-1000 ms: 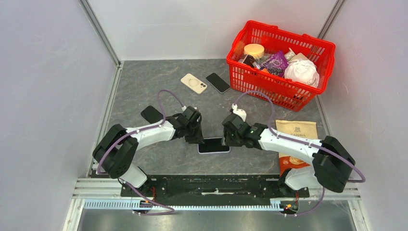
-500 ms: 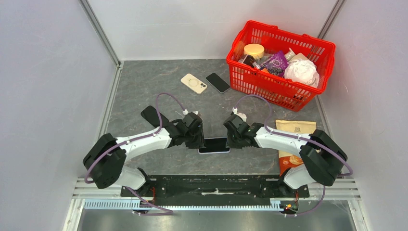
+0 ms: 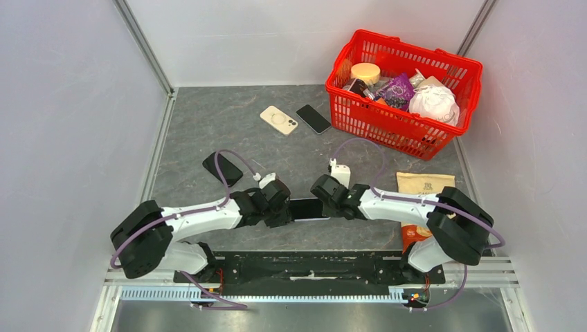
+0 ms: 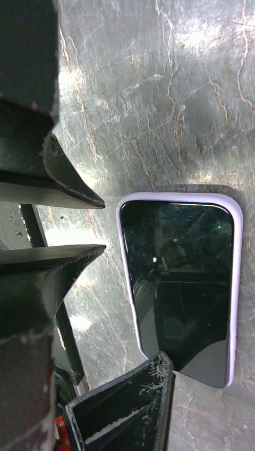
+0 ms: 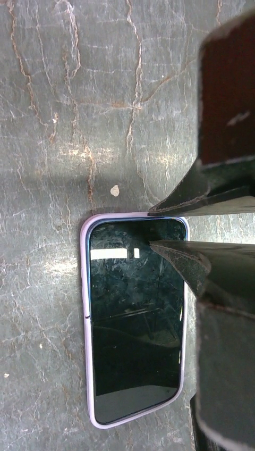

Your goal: Put the phone into the phone case

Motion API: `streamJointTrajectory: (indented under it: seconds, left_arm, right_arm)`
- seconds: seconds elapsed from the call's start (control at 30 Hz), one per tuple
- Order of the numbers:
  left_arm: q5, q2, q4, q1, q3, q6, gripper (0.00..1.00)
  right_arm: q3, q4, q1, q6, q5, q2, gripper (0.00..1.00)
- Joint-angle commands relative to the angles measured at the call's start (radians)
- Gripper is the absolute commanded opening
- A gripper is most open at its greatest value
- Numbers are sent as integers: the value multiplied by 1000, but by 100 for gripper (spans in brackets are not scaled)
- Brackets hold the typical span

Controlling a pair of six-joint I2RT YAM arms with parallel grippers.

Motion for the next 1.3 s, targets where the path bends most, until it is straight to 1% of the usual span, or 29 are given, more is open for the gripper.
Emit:
streamJointTrajectory:
  seconds: [0.0, 0.1, 0.2, 0.27, 0.4, 0.53, 0.57, 0.67, 0.73, 0.87, 0.97, 1.13, 1.27]
  left_arm:
    - [-82, -9, 64, -18, -7, -130, 37]
    - [-75, 21, 81, -29, 1, -144, 37]
    - [-77, 51, 88, -48, 16, -148, 36]
    - [-82, 68, 93, -61, 22, -153, 36]
    - [-83, 87, 102, -84, 24, -166, 36]
    - [-80, 101, 114, -92, 26, -161, 33]
    - [-81, 108, 114, -91, 30, -157, 32]
    - [-100, 134, 111, -92, 38, -150, 29]
    - [-116, 150, 102, -92, 47, -142, 27]
    - [-143, 166, 85, -92, 53, -137, 25]
    - [-162, 166, 75, -88, 53, -133, 25]
    - [-174, 162, 56, -59, 44, -106, 25]
    - [-150, 163, 66, 11, 25, -61, 25]
  right_arm:
    - [-118, 102, 62, 130, -160, 241, 13]
    - [-107, 60, 60, 121, -115, 169, 13]
    - [-69, -8, 41, 88, -80, 98, 16]
    - [-37, -39, 19, 56, -72, 56, 23]
    - [14, -41, -50, -17, -71, -66, 44]
    - [67, -15, -120, -106, -80, -124, 57]
    - [83, -7, -138, -123, -82, -114, 57]
    - [134, 19, -186, -169, -102, -39, 57]
    - [164, 36, -206, -186, -107, 17, 55]
    - [232, 45, -221, -205, -99, 141, 45]
    - [266, 34, -221, -212, -95, 200, 38]
    - [245, 30, -213, -211, -134, 217, 33]
    - [182, 27, -171, -188, -161, 175, 30]
